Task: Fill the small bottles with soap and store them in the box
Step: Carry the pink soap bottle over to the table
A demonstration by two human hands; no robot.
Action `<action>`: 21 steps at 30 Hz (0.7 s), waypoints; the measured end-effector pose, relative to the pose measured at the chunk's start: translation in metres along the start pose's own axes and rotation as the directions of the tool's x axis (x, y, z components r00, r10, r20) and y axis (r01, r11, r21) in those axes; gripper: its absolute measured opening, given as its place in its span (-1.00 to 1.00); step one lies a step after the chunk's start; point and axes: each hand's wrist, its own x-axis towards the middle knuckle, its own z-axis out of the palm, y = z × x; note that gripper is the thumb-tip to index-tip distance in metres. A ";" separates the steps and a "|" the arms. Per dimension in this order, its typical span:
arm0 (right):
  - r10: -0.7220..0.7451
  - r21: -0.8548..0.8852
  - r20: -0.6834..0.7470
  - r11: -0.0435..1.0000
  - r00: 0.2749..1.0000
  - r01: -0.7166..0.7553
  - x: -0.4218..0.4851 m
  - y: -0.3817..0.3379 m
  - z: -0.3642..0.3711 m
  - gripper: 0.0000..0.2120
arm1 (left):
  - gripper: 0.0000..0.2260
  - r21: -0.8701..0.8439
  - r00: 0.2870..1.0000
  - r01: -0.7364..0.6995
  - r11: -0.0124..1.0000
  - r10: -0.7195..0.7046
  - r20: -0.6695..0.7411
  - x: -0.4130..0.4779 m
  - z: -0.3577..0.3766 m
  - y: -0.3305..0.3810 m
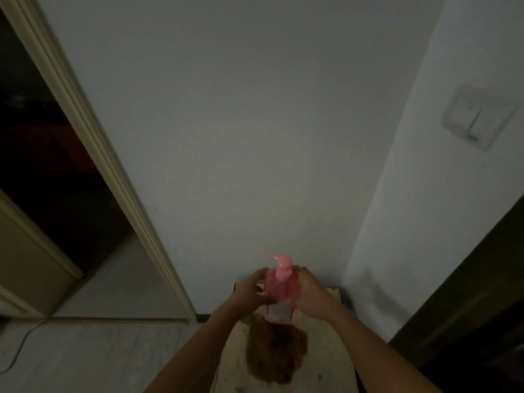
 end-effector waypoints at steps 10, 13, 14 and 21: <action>-0.126 0.094 0.053 0.988 0.991 0.120 0.012 -0.059 -0.019 -0.66 | -0.48 -0.322 0.989 -0.066 0.944 0.019 -0.149 -0.030 -0.036 0.031; -0.075 0.127 0.052 0.990 0.996 0.068 0.018 -0.064 -0.019 -0.40 | -0.52 -0.357 0.977 -0.081 0.931 0.004 -0.212 -0.040 -0.045 0.038; -0.080 0.164 0.047 0.984 0.996 0.072 0.020 -0.065 -0.017 -0.38 | -0.52 -0.377 0.974 -0.083 0.923 -0.005 -0.227 -0.043 -0.048 0.040; -0.152 0.316 0.107 0.942 0.983 0.112 0.034 -0.087 0.007 -0.34 | -0.51 -0.450 0.928 -0.117 0.885 -0.064 -0.367 -0.070 -0.068 0.049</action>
